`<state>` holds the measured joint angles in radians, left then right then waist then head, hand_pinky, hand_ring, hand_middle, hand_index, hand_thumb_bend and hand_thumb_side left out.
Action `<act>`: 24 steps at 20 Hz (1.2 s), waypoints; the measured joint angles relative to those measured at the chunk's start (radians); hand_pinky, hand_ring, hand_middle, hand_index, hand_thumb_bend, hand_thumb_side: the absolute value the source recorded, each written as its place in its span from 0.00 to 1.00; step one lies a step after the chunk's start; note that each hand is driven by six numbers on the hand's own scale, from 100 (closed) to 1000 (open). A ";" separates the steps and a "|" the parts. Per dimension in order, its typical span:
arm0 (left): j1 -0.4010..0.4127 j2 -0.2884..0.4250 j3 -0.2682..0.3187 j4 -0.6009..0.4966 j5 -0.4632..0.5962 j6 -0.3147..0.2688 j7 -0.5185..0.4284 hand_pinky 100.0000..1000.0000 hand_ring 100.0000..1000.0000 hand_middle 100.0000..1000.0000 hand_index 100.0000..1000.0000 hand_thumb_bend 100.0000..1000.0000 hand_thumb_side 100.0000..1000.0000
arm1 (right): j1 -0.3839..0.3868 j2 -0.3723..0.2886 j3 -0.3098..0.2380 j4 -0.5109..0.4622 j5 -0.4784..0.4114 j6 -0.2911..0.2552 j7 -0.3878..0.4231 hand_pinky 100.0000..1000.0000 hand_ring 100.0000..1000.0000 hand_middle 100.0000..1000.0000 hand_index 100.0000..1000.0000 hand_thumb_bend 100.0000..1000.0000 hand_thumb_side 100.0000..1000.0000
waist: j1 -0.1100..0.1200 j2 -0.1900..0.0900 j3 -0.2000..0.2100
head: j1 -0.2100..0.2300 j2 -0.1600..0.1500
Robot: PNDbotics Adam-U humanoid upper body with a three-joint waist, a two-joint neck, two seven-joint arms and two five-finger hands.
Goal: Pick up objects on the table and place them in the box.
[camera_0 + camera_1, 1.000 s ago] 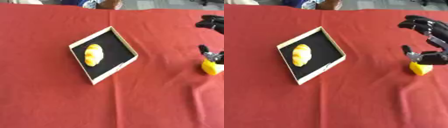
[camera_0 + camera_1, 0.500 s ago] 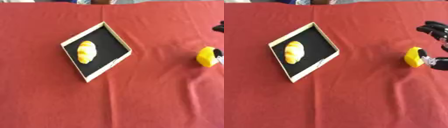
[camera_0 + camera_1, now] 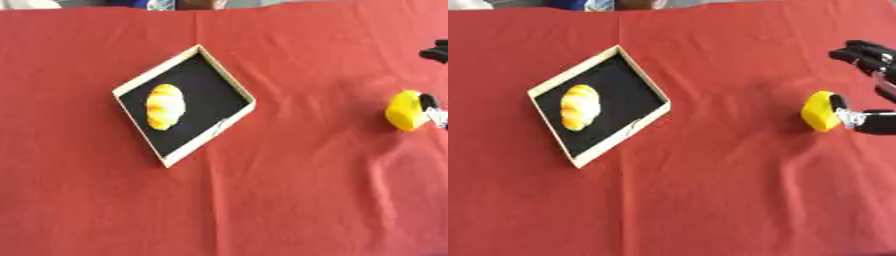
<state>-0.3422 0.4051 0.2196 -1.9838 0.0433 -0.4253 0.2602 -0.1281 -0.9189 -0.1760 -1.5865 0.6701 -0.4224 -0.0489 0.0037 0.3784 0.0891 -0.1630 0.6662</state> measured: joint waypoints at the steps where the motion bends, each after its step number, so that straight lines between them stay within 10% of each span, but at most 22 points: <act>1: 0.000 0.000 0.000 0.000 0.000 0.000 0.000 0.81 0.83 0.73 0.86 0.00 0.67 | -0.003 0.000 0.002 0.012 0.002 0.000 0.003 0.90 1.00 0.87 0.98 0.00 0.28 | 0.000 0.002 0.000 | -0.002 0.000; 24: 0.000 -0.001 0.000 0.000 0.001 0.005 -0.028 0.81 0.83 0.73 0.86 0.00 0.68 | -0.003 -0.020 0.029 0.071 -0.031 -0.117 0.177 0.90 1.00 0.70 0.90 0.00 0.44 | -0.003 0.004 0.005 | -0.006 0.001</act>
<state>-0.3418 0.4043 0.2192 -1.9838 0.0447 -0.4201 0.2318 -0.1307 -0.9390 -0.1471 -1.5154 0.6396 -0.5397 0.1276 0.0003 0.3821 0.0938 -0.1688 0.6671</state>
